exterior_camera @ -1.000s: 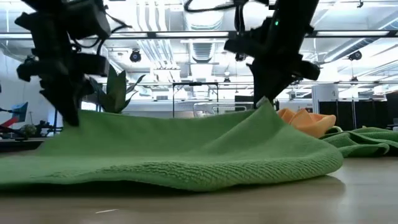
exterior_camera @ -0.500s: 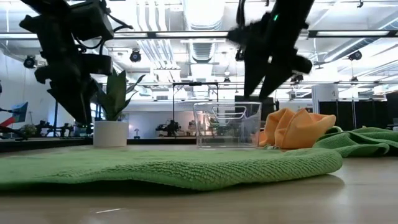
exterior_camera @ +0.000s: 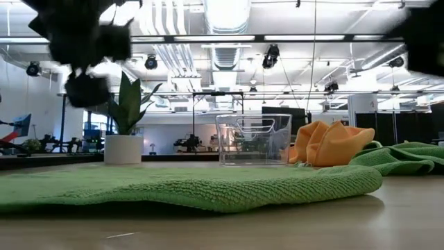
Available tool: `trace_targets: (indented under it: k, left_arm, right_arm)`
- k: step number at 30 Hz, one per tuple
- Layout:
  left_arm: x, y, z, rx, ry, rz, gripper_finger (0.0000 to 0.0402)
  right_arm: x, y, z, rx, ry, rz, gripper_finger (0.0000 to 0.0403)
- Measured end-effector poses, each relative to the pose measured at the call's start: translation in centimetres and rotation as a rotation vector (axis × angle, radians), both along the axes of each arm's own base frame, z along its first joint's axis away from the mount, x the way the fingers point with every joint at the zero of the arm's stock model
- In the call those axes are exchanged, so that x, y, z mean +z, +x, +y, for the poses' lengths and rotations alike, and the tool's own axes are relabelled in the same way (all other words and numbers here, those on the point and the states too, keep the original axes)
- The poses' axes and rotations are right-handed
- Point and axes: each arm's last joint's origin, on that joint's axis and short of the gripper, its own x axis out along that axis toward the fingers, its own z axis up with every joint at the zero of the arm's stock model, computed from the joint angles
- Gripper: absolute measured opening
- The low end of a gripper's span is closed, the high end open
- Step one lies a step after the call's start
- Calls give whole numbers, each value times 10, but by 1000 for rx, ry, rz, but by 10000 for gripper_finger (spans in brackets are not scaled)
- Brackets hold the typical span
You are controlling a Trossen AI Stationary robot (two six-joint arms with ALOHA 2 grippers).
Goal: Fold microfiber towels
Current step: Fold the top green towel
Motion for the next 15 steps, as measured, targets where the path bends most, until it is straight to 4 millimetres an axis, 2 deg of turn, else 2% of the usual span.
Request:
trace_targets:
  k: [3, 6, 10, 15]
  left_arm:
    - [5, 19, -11, -28, -31, -152, 244]
    - [-3, 42, -22, -50, -51, -202, 235]
    - [-20, 78, -35, -92, -45, -155, 216]
    - [-38, 119, -47, -179, -5, -120, 185]
  right_arm:
    - [-18, 0, 2, -40, 39, 58, 179]
    - [-32, 4, 2, -63, 26, 89, 175]
    - [-46, 7, -3, -57, -57, 135, 174]
    - [-49, 6, -3, 89, -263, 134, 174]
